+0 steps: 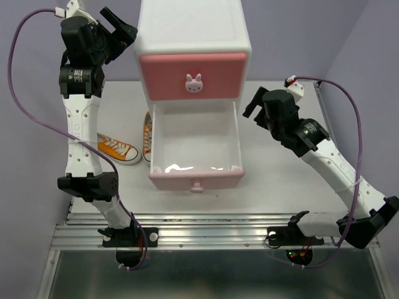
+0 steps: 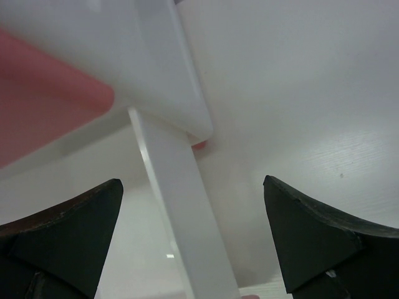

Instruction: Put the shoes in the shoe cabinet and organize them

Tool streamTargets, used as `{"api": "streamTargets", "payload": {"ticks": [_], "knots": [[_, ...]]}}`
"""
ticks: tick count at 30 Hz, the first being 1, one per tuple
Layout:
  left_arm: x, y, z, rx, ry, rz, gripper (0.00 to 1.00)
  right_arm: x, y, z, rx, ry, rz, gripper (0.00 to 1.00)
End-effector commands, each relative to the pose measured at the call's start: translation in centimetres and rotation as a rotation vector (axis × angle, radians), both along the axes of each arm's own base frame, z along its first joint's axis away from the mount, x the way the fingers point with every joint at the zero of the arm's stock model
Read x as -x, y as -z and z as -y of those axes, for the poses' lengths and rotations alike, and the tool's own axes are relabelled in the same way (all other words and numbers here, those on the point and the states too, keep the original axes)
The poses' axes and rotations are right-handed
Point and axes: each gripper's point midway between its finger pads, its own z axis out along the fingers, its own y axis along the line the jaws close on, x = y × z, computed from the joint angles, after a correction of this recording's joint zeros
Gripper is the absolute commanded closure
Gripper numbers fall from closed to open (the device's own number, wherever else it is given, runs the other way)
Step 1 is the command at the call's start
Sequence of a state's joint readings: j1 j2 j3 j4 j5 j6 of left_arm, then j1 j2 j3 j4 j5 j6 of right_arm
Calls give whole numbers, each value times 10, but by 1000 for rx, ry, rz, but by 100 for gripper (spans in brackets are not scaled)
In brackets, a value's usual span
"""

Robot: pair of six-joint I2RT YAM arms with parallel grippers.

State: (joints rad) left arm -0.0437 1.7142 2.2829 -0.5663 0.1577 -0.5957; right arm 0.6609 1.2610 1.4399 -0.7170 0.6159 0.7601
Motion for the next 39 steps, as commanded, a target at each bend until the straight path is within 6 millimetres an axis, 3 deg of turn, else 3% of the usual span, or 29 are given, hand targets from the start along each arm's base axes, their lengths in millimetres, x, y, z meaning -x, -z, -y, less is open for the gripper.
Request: {"api": "streamTargets", "payload": {"ticks": [1, 5, 9, 11, 13, 16, 17, 19, 20, 22, 23, 25, 27, 28, 32, 36, 37, 39], "knots": [[34, -69, -11, 49, 44, 205, 1, -8, -23, 7, -80, -29, 33, 0], [39, -83, -19, 75, 78, 254, 1, -21, -15, 10, -100, -20, -1, 0], [39, -66, -34, 55, 57, 195, 1, -30, -11, 25, -106, 21, -14, 0], [34, -38, -44, 53, 30, 113, 1, -31, -8, 28, -114, 24, -28, 0], [31, 8, -58, 62, -8, -20, 1, -32, -7, 29, -128, 26, -43, 0], [41, 47, -65, 36, -34, -123, 1, -32, -11, 30, -113, 24, -52, 0], [41, 78, -70, 38, -49, -196, 1, -31, -12, 30, -104, 24, -56, 0], [50, 96, -73, 27, -52, -229, 1, -31, -15, 36, -82, 28, -65, 0], [52, 132, -75, 39, -55, -306, 1, -31, -15, 36, -76, 26, -69, 0], [57, 161, -75, 33, -51, -360, 1, -30, -13, 36, -69, 27, -83, 0], [62, 194, -72, 46, -37, -430, 1, -28, -12, 37, -66, 28, -92, 0], [71, 232, -65, 58, 4, -496, 1, -24, -6, 38, -71, 39, -118, 0], [73, 245, -61, 53, 28, -497, 1, -21, -4, 39, -73, 43, -132, 0], [79, 263, -59, 56, 41, -531, 1, -18, 0, 41, -68, 49, -150, 0], [81, 304, -57, 47, 49, -608, 1, -14, 3, 42, -63, 53, -172, 0], [65, 322, -45, 24, 86, -628, 1, -13, 6, 41, -33, 29, -199, 0], [60, 335, -41, 7, 103, -657, 1, -15, 7, 41, -19, 23, -208, 0], [47, 336, -40, -24, 101, -657, 1, -14, 10, 41, 0, 15, -232, 0]]}}
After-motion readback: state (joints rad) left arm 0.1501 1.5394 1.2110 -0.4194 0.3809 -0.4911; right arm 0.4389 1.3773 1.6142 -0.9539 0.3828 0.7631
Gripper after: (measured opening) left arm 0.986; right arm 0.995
